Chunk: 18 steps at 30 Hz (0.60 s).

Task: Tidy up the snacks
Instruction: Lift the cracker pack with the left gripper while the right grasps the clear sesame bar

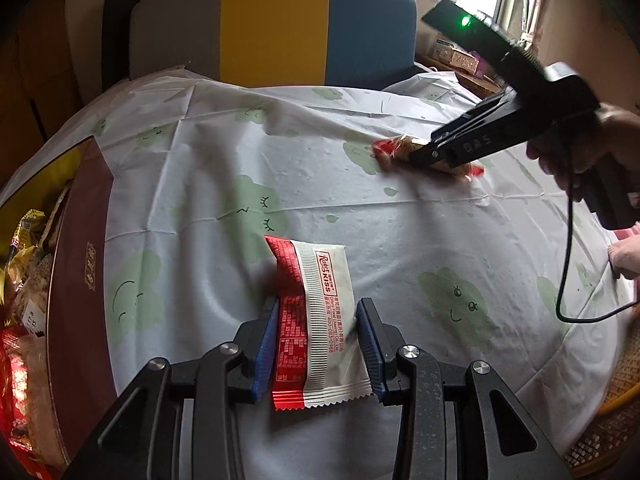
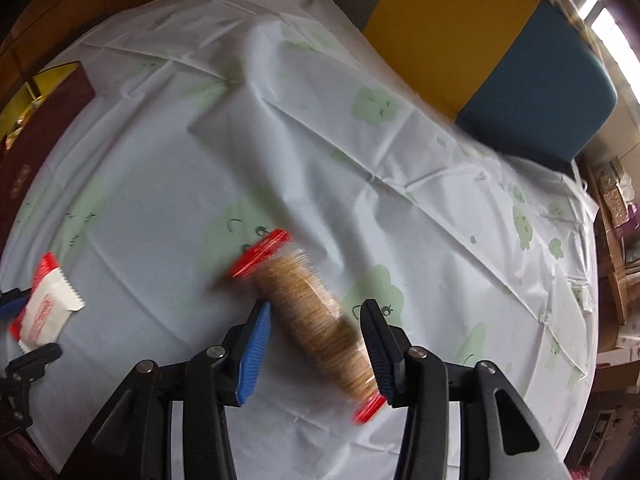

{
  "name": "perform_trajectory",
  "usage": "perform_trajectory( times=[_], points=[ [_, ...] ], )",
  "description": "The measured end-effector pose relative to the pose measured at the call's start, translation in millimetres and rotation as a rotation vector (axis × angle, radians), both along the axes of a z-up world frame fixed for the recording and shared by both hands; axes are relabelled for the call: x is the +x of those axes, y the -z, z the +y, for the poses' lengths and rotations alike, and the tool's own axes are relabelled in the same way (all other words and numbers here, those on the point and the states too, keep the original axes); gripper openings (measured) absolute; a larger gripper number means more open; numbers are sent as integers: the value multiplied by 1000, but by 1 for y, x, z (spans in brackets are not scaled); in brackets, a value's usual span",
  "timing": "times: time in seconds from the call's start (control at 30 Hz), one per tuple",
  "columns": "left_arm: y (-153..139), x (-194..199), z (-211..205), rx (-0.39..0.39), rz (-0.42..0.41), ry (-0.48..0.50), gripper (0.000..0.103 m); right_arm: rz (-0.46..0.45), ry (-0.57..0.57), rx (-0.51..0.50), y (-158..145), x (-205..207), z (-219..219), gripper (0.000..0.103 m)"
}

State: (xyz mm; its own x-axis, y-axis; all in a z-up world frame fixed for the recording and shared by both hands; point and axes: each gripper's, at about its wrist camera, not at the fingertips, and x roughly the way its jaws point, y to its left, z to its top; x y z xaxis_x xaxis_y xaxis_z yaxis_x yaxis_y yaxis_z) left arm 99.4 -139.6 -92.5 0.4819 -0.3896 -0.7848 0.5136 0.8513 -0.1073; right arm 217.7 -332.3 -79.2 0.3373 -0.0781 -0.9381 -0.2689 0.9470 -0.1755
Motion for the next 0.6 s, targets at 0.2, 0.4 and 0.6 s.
perform_trajectory(
  times=[0.2,0.4,0.6],
  points=[
    [0,0,1,-8,3,-7,40,8,31,48,6,-9,-4,38],
    [0,-1,1,-8,-12,-7,40,68,97,145,-5,-53,11,37],
    [0,-5,1,-8,-24,-25,40,115,89,266,0,-101,33,37]
  ],
)
